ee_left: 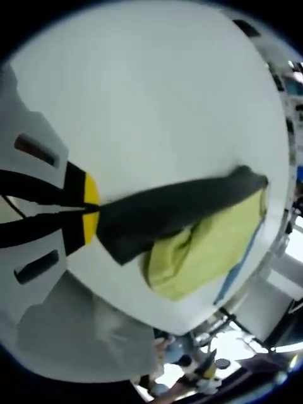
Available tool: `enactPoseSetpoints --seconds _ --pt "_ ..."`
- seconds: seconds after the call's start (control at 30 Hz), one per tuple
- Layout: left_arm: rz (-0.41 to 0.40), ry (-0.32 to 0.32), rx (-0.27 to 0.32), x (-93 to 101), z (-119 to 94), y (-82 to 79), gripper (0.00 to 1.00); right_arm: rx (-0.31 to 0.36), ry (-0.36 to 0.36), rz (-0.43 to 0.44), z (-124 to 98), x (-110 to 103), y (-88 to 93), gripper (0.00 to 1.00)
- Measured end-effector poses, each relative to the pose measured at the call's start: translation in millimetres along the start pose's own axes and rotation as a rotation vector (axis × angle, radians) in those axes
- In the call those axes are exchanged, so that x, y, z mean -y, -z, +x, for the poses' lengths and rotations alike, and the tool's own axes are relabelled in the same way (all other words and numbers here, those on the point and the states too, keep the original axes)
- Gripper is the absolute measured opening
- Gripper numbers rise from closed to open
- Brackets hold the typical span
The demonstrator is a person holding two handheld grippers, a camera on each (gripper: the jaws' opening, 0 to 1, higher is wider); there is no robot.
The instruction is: Fold the garment on the visible template until the final outline fits inside the template.
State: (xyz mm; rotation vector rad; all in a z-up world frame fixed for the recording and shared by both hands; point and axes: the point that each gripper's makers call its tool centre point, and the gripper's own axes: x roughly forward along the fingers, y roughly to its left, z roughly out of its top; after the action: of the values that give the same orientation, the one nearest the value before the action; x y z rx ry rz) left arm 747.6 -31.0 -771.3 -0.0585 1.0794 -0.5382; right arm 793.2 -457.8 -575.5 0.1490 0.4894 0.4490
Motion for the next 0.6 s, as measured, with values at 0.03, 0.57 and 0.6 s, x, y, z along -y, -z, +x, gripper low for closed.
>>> enactPoseSetpoints --seconds 0.03,0.57,0.6 --pt "0.001 -0.001 0.004 0.0 -1.8 -1.9 0.00 -0.001 -0.001 -0.001 0.3 -0.2 0.0 0.92" --pt "0.015 -0.028 0.082 -18.2 -61.3 -48.4 0.00 0.001 -0.012 -0.003 5.3 -3.4 -0.6 0.92" --pt "0.016 -0.037 0.088 -22.6 -65.8 -52.0 0.00 0.001 -0.012 -0.003 5.1 -3.5 -0.8 0.92"
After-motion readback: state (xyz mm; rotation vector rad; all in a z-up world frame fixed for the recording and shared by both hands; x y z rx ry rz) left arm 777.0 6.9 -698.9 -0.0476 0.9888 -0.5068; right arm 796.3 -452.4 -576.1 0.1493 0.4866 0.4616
